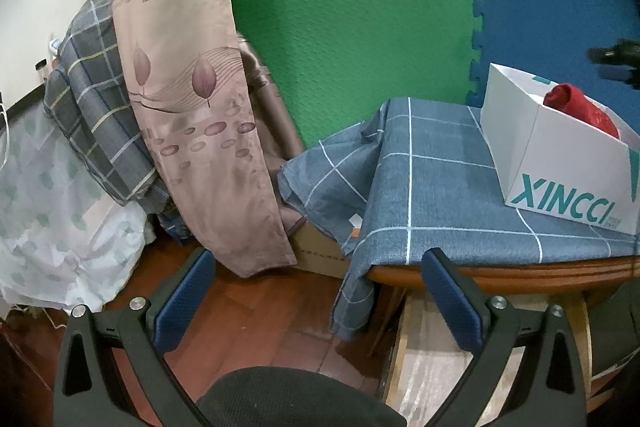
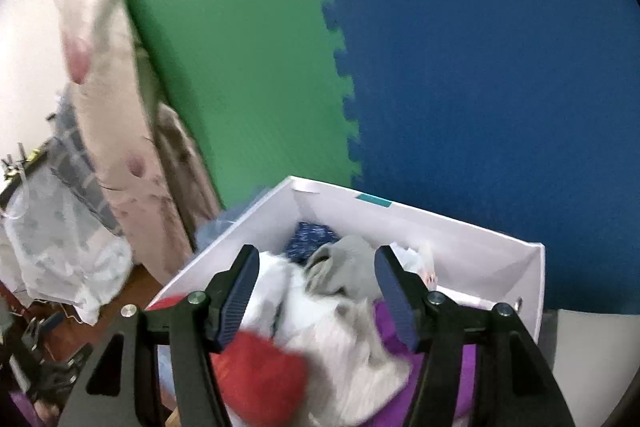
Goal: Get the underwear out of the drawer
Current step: 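Withdraw the open right gripper from the shoebox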
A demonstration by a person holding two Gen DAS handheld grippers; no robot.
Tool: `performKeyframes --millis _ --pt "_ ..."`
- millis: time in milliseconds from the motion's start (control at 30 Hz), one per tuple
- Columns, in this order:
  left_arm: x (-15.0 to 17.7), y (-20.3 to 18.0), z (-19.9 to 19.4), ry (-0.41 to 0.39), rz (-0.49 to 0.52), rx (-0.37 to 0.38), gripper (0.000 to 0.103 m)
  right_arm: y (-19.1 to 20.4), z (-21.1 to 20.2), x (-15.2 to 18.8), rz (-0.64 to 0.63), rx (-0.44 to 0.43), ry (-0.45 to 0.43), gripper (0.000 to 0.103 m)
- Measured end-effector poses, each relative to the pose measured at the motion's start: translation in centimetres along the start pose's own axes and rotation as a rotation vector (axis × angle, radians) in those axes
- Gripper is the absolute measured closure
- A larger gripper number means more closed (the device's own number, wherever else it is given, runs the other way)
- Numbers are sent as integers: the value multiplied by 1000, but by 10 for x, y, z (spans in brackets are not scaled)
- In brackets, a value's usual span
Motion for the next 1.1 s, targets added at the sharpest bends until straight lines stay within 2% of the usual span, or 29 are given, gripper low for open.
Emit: performKeyframes --millis 167,267,400,533,633,700,733,800,867,1000,1100 --pt "-1 -2 0 -1 36 -11 1 6 -61 49 -34 -18 -66 41" --pt "-1 -5 0 -7 52 -6 1 2 -92 87 -70 59 -97 40" --pt "-1 -7 -1 -6 56 -3 1 -17 -130 128 -29 161 -158 40" --pt "-1 -9 0 -6 59 4 1 -31 -159 162 -24 301 -249 40" --pt "-1 -12 -4 -17 70 18 1 -35 -165 186 -4 338 -264 39" --pt "0 -14 -7 -25 86 25 1 -35 -165 194 13 354 -255 33" --pt "0 -18 -8 -26 98 26 1 -34 -168 196 20 355 -263 32" --pt "1 -25 -13 -39 117 20 1 -29 -173 201 8 365 -286 24" --pt "4 -34 -18 -53 125 28 1 -23 -174 208 -2 412 -290 23" --pt "16 -57 -28 -48 141 100 0 -14 -169 216 -12 398 -238 23" --pt "24 -72 -30 -27 168 124 0 -10 -160 220 -21 385 -176 23"
Point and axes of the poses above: each gripper's, at about its wrist camera, not at the fingertips, and z roughly the way its jaws point, y to its left, x to its underside, the point moved 2 cm from there along z, roughly the way its jaws point, and after that the axes turned 4 degrees about -x, right-handed, at the moved point
